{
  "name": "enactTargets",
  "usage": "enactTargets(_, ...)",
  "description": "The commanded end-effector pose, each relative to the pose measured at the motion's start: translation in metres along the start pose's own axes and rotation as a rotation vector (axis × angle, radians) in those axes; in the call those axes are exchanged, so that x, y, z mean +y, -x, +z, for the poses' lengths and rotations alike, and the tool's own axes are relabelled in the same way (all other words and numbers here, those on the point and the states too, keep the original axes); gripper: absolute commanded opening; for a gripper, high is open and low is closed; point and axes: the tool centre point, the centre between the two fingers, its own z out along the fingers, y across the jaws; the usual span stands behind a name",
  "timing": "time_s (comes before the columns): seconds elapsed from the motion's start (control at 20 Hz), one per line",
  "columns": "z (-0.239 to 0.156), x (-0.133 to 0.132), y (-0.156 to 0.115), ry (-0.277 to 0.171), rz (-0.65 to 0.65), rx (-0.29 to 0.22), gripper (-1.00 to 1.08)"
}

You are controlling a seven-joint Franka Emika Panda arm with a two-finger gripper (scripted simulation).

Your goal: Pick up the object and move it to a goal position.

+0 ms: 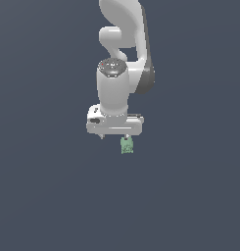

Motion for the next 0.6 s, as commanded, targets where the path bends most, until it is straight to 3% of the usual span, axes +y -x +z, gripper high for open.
enactTargets(0.0,0.0,0.0,0.0,0.0,0.0,0.0,1.0)
enactTargets(0.55,0.004,0.03,0.009,0.021,0.06,-0.024,1.0)
